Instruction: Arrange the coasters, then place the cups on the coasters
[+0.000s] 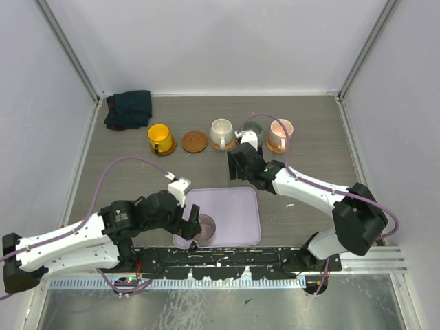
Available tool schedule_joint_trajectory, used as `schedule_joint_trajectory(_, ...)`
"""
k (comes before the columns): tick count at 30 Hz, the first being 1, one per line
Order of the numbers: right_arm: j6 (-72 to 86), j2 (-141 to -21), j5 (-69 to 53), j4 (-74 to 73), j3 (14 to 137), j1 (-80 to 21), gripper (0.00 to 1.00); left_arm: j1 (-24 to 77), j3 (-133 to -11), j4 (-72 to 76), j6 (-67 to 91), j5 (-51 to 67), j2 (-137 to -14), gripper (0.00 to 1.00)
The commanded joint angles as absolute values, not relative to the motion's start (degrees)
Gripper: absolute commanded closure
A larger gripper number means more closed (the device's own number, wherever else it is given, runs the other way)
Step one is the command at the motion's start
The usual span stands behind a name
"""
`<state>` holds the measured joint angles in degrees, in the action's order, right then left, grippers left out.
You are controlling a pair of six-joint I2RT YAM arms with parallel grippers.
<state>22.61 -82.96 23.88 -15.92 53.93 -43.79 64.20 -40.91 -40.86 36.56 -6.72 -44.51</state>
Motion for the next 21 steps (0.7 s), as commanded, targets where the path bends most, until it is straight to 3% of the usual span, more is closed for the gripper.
schedule_joint_trajectory(1, 23.2, -80.66, 22.93, -11.22, 52.93, -43.83, 0.27, 71.45, -39.57, -40.49, 39.42, -12.1, -45.99, 0.02)
schedule_joint_trajectory(12, 25.27, -75.12, 23.4, -10.28, 47.02, -43.8, 0.27, 84.69, -37.33, -37.82, 43.06, -24.21, -54.58, 0.02)
schedule_joint_trajectory(21, 26.79, -70.26, 22.77, -10.78, 43.09, -43.85, 0.28, 86.17, -34.17, -32.45, 44.3, -29.5, -56.77, 0.02)
